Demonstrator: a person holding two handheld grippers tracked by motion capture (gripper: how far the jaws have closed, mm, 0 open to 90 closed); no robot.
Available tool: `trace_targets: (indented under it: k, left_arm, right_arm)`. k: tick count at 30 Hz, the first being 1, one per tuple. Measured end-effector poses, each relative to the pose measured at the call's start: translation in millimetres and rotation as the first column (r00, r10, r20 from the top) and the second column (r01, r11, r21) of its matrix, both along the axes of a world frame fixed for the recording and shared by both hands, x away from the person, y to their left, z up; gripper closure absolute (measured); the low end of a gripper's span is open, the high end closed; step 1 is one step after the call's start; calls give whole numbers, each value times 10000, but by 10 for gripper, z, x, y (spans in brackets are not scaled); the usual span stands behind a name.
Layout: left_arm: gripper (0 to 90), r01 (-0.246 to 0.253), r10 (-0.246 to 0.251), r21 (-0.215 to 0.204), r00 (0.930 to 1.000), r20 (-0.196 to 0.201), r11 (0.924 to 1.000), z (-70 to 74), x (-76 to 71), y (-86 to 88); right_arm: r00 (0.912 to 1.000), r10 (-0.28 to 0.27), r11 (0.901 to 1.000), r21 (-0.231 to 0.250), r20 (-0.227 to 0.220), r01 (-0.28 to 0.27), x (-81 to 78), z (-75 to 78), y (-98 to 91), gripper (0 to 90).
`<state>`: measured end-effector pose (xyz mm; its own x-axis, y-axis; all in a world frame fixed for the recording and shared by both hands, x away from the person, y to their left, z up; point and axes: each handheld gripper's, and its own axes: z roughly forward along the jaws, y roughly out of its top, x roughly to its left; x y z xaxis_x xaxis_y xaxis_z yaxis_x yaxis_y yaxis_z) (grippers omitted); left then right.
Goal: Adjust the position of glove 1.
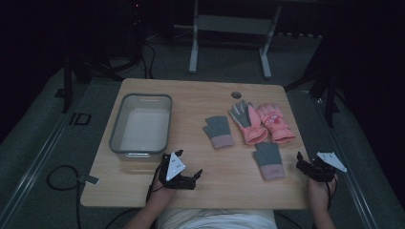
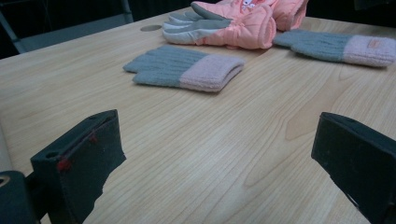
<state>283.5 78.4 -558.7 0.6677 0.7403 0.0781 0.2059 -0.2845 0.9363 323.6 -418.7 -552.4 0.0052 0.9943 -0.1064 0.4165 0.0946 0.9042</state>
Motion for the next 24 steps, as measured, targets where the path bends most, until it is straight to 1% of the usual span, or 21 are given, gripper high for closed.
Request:
trace_targets:
  k: [2,4,6,8,9,10,11,12,13,14,15,16,17,18,19,20,22,23,24]
  left_arm:
    - [16,7,-7,6,10000,-2,10000,0,0,0]
    - [16,-1,1,1,10000,15,10000,0,-1,1]
    - [16,1,-1,40,10000,17,10000,1,-2,2]
    - [16,12,-12,59,10000,21,10000,2,-2,1]
    - [16,12,-12,59,10000,21,10000,2,-2,1]
    - [16,11,-11,54,10000,26,10000,1,-3,1]
    - [16,34,-34,34,10000,25,10000,1,-1,1]
    - [16,34,-34,34,10000,25,10000,1,-1,1]
    - [16,35,-35,32,10000,23,10000,1,-1,1]
    - [16,42,-42,24,10000,29,10000,1,-2,2]
    - [16,42,-42,15,10000,43,10000,0,-3,1]
    - [16,40,-40,19,10000,51,10000,0,-4,1]
    - [16,47,-47,15,10000,51,10000,0,-5,0]
    - [16,47,-47,15,10000,51,10000,0,-5,0]
    - [16,52,-52,29,10000,48,10000,0,-5,0]
    - [16,64,-65,47,10000,54,10000,1,-6,-1]
    - [16,70,-70,58,10000,57,10000,1,-6,-1]
    - [16,71,-71,61,10000,69,10000,0,-7,-2]
    - [16,75,-75,66,9999,81,10000,0,-8,-2]
  right_arm:
    - [9997,-58,10000,59,-253,59,14,-1,-4,125]
    - [9995,-6,9999,102,-325,10,15,0,-7,125]
    - [9986,79,9997,253,-526,-66,24,4,-12,121]
    - [9976,137,9997,228,-684,-122,32,29,-14,120]
    - [9976,137,9997,228,-684,-122,32,29,-14,120]
    - [9950,230,9988,446,-976,-187,47,61,-26,120]
    - [9941,182,9987,495,-1070,-129,51,78,-23,120]
    - [9941,182,9987,495,-1070,-129,51,78,-23,120]
    - [9924,109,9991,418,-1230,-58,58,92,-17,120]
    - [9889,180,9989,448,-1476,-115,69,127,-11,128]
    - [9869,171,9989,463,-1605,-98,72,150,-4,140]
    - [9817,339,9981,563,-1872,-238,84,173,-11,140]
    - [9749,623,9955,836,-2139,-453,101,194,-21,140]
    - [9749,623,9955,836,-2139,-453,101,194,-21,140]
    - [9623,1126,9835,1657,-2475,-725,121,236,-51,145]
    - [9642,1120,9810,1814,-2403,-687,116,260,-49,163]
    - [9640,1073,9811,1827,-2433,-631,117,286,-40,161]
    - [9661,920,9844,1680,-2413,-518,118,313,-25,150]
    - [9680,826,9853,1654,-2370,-436,117,343,-13,128]
